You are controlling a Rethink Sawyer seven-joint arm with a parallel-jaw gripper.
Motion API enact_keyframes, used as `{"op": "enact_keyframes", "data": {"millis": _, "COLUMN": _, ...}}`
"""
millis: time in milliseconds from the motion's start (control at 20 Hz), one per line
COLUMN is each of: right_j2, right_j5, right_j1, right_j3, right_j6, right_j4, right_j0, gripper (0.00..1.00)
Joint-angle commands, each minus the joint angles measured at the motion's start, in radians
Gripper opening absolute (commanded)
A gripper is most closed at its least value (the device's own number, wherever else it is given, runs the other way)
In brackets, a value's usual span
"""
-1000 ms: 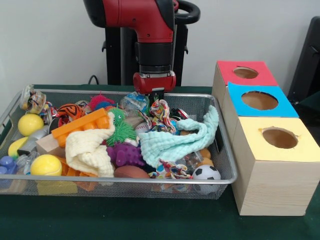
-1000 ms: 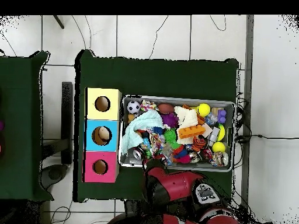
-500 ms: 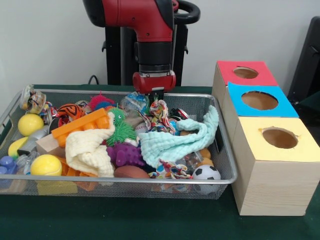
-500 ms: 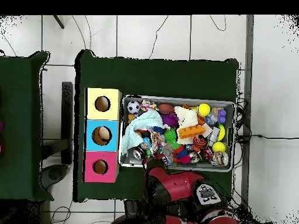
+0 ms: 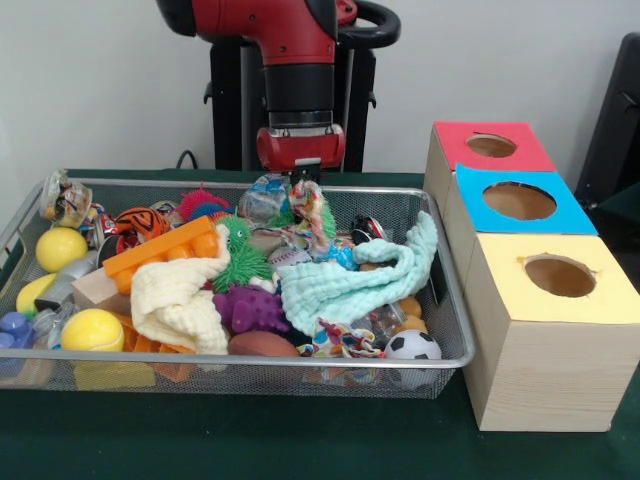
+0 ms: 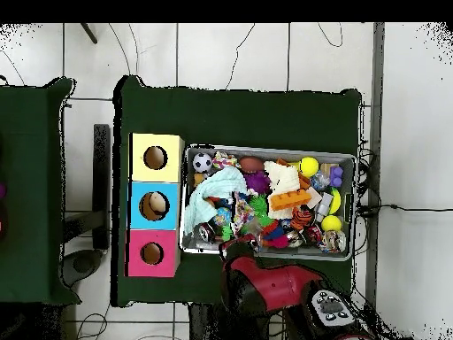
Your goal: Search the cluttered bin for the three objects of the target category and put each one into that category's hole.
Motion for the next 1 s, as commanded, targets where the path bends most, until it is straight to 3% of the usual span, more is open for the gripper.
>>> {"op": "enact_keyframes", "data": {"millis": 50, "right_j2": 0.108, "right_j5": -0.035, "right_j1": -0.123, "right_j3": 0.066, "right_j6": 0.211, "right_j4": 0.031, "right_j0": 0.011, "gripper": 0.00}}
{"op": "enact_keyframes", "data": {"millis": 1000, "right_j2": 0.019, "right_j5": -0.234, "right_j1": -0.262, "right_j3": 0.280, "right_j6": 0.285, "right_j4": 0.250, "right_j0": 0.226, "gripper": 0.00}}
